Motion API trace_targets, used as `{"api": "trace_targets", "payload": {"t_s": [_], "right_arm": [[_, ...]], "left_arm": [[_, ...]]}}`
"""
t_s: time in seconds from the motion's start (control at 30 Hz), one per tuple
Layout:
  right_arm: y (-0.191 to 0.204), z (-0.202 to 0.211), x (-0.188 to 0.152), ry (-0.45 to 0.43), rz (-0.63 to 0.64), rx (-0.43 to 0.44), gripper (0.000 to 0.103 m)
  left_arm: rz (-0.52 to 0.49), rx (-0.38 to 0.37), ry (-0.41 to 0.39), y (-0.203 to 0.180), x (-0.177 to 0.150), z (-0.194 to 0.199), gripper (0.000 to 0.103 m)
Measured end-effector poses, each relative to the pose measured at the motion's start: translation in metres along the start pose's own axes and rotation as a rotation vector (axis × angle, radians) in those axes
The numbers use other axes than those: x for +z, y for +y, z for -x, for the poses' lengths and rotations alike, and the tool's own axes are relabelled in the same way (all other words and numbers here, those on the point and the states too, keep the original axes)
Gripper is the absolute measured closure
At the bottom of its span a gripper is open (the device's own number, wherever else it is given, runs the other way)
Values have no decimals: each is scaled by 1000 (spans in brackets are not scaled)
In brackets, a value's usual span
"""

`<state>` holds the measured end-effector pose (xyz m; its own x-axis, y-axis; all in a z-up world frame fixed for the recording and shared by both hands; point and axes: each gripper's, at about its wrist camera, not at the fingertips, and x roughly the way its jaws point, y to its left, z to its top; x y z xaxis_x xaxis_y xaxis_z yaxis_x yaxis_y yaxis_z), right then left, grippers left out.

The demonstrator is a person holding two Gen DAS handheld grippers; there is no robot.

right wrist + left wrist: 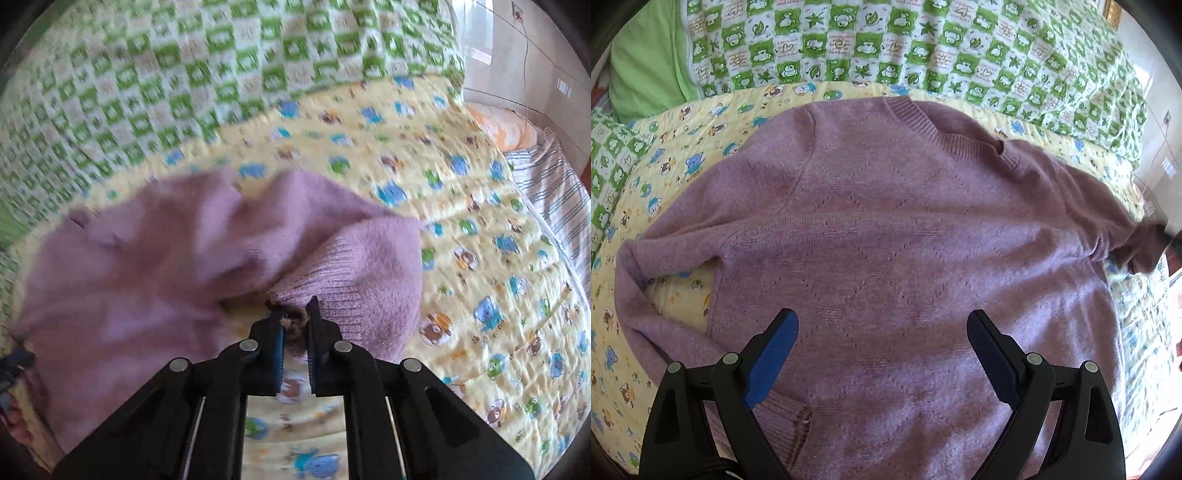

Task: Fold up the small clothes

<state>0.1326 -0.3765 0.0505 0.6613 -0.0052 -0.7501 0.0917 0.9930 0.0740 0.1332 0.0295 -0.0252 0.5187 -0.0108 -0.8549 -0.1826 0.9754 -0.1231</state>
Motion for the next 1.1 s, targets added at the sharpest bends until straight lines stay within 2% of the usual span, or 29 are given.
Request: {"api": "trace_targets", "payload": {"t_s": [0.1,0.2,0.3,0.33,0.4,0.5,0.53,0.67,0.87,0.97,1.03,1.07,1.1], "right_arm": [[46,47,30,-123,10,196,92],[122,70,50,-150,99,397,92],[197,56,41,-72,191,567,92],[220,45,35,-26,211,601,91],[258,12,14,124,237,689,86],[299,-28,-27,313,291,681,61],[303,-36,-39,346,303,674,60],[272,-45,-58,357,222,668,60],[192,-39,-52,308,57,529,60],[160,-33,-46,286,1,471,60],[140,-29,-45,277,-30,441,60],[131,-27,-45,269,-45,431,60],[124,-25,-46,262,-58,418,60]], "left_arm": [[21,-10,-18,4,1,10,10],[44,-13,-35,12,0,21,10],[70,-10,-37,21,-4,28,10],[81,-8,-33,25,-6,28,10],[99,-8,-20,31,-9,26,10],[115,-8,2,36,-11,19,10],[121,-14,12,36,-11,15,10],[154,-60,66,35,-7,-11,10],[220,-134,183,27,12,-70,10],[253,-136,178,26,28,-88,12],[236,-162,146,20,38,-89,40],[221,-172,146,17,42,-89,77],[211,-204,153,14,46,-88,95]]}}
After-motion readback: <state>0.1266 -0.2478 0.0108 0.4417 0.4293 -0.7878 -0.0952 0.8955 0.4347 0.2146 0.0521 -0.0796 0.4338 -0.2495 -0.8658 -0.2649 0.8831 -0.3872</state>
